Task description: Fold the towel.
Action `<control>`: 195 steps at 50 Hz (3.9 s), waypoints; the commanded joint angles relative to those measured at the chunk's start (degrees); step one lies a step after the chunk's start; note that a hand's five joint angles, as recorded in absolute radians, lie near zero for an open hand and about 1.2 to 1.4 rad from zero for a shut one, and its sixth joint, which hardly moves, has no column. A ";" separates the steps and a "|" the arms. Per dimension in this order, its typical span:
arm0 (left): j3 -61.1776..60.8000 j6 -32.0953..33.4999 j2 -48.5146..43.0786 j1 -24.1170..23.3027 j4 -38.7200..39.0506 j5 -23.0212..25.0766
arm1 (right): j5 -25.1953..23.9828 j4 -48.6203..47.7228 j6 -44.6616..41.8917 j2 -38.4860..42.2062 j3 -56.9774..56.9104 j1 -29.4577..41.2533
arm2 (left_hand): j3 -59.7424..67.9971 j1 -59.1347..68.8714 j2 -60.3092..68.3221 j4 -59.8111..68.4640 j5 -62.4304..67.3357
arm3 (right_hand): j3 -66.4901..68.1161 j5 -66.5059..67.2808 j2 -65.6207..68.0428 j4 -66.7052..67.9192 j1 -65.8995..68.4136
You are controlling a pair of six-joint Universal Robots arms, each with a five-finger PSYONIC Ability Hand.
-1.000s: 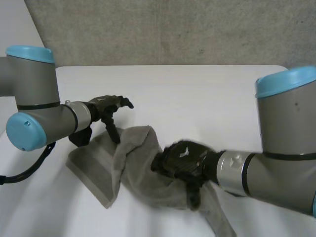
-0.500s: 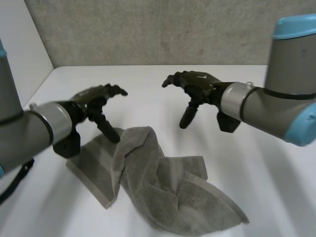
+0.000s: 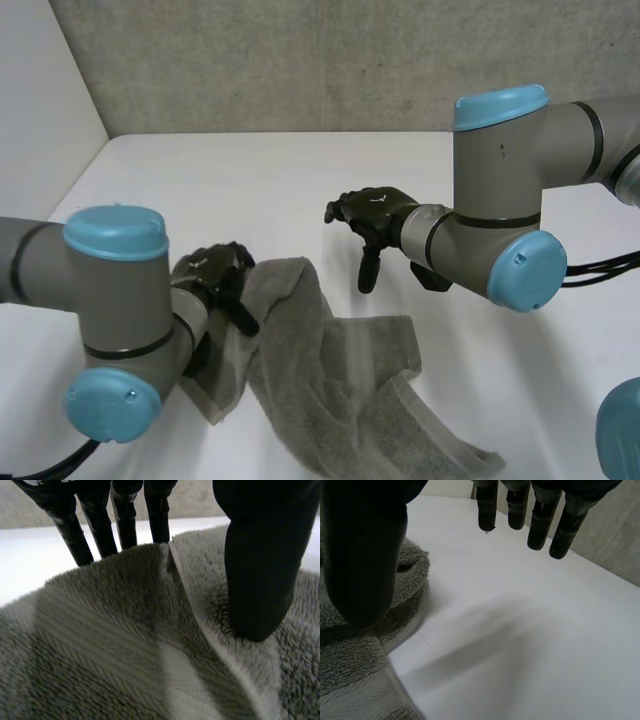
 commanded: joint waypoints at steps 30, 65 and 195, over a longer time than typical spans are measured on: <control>-9.69 22.88 32.49 10.29 -6.02 11.24 | -22.64 7.55 6.10 9.13 -9.19 0.53 | 52.30 52.33 52.34 52.37 52.30 | -3.59 -3.50 -3.71 -4.54 -3.46; 8.94 20.86 23.54 11.27 -5.59 14.94 | -13.71 -2.69 13.31 -4.45 -11.30 -3.85 | 49.44 49.47 49.48 49.51 49.44 | 66.41 66.50 66.29 65.46 66.54; -4.07 15.33 0.25 6.34 8.38 9.14 | -9.20 -2.00 2.59 -15.00 13.70 -18.88 | 15.44 15.47 15.47 15.51 15.44 | 66.41 66.50 66.29 65.46 66.54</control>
